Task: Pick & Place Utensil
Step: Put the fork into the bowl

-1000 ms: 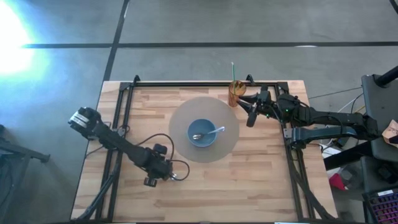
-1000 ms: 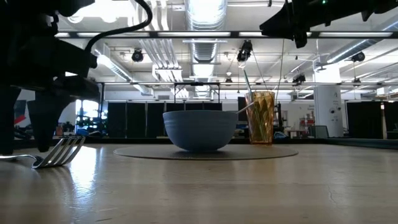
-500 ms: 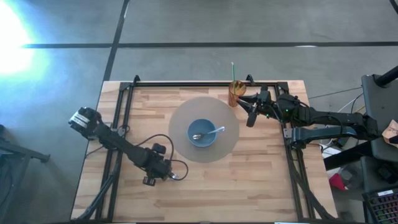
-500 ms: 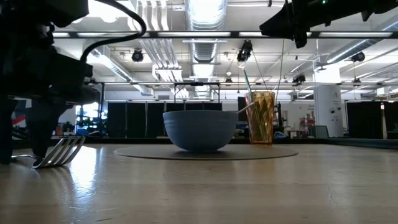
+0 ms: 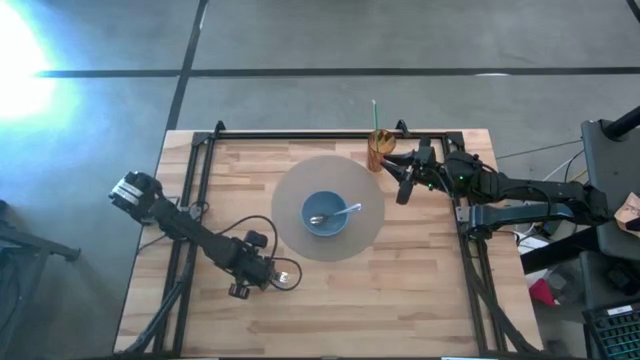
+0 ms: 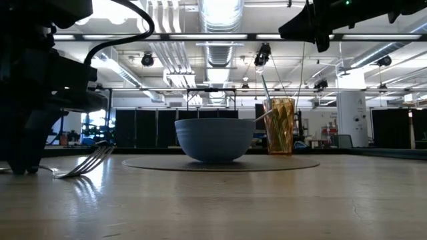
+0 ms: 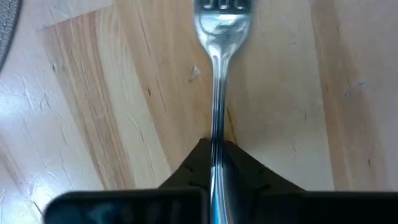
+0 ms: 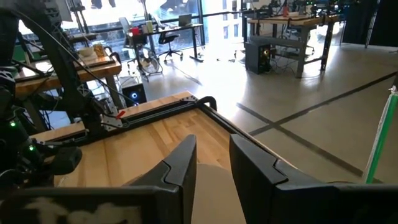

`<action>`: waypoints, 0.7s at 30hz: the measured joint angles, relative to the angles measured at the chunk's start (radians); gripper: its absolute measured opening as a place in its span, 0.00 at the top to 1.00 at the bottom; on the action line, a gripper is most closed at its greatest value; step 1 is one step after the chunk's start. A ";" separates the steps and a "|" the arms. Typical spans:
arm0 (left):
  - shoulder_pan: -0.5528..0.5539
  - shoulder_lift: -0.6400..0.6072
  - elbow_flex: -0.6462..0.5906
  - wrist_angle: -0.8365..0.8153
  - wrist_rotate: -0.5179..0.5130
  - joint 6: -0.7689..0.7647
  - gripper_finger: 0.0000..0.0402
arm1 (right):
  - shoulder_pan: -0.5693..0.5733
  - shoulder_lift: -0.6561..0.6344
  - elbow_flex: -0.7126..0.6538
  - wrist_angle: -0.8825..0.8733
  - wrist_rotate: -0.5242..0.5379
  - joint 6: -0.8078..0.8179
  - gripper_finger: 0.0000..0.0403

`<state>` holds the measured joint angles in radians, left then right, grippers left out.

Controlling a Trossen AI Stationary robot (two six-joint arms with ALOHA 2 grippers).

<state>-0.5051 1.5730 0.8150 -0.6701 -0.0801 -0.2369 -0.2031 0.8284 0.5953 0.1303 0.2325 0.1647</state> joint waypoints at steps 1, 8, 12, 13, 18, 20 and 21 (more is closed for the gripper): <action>0.000 -0.001 0.000 0.000 0.000 0.001 0.96 | 0.000 0.000 0.000 0.000 0.000 0.006 0.78; 0.000 -0.005 -0.002 0.000 0.001 0.001 0.96 | 0.001 0.000 0.000 0.000 -0.006 0.018 0.80; 0.001 -0.007 0.009 -0.014 0.000 0.003 0.97 | 0.014 0.000 0.000 0.000 -0.009 0.019 0.81; 0.001 -0.006 0.015 -0.022 -0.001 0.006 0.98 | 0.021 0.000 0.000 0.000 -0.010 0.019 0.82; 0.001 -0.005 0.052 -0.033 -0.036 0.044 0.98 | 0.051 0.000 0.000 0.001 -0.036 0.034 0.82; 0.001 -0.005 0.066 -0.054 -0.059 0.059 0.97 | 0.064 0.000 0.000 0.002 -0.036 0.051 0.81; 0.001 -0.005 0.074 -0.063 -0.071 0.067 0.97 | 0.071 0.000 0.000 0.002 -0.036 0.056 0.81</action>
<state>-0.5041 1.5684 0.8891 -0.7333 -0.1507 -0.1703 -0.1316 0.8284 0.5949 0.1318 0.1964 0.2210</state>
